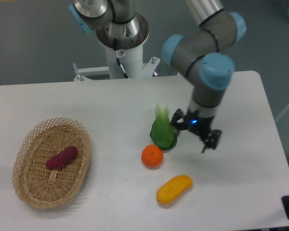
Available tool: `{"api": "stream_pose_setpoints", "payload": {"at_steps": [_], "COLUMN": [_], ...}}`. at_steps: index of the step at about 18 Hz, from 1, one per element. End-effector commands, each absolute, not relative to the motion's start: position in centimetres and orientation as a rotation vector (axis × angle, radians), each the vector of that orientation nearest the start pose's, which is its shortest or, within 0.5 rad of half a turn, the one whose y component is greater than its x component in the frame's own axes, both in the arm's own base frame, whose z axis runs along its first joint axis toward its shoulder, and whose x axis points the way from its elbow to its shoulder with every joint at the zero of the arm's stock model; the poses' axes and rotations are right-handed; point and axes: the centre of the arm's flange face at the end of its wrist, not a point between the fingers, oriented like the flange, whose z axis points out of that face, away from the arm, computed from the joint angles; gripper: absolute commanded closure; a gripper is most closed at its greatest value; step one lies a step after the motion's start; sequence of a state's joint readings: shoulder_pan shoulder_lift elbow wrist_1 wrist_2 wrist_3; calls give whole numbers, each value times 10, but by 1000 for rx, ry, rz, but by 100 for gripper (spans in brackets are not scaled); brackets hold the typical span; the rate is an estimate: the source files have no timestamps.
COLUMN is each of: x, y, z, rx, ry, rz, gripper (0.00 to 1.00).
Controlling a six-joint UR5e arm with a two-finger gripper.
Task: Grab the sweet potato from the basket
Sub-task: 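Move the open gripper over the purple sweet potato in the basket, then lower the gripper and close it on the purple sweet potato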
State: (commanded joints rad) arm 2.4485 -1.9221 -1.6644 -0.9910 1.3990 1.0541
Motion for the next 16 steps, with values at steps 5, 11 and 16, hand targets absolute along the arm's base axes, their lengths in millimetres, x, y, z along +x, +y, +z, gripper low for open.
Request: {"api": "stream_pose_setpoints", "payload": {"at_steps": [5,11,16], "x": [-277,-158,-73], "y": [565,608,612], "z": [309,302,266], "rx": [-2920,-2943,-3022], "ry": [234,249,386], "rz": [-43,-105,-97], "gripper": [0,0,0]}}
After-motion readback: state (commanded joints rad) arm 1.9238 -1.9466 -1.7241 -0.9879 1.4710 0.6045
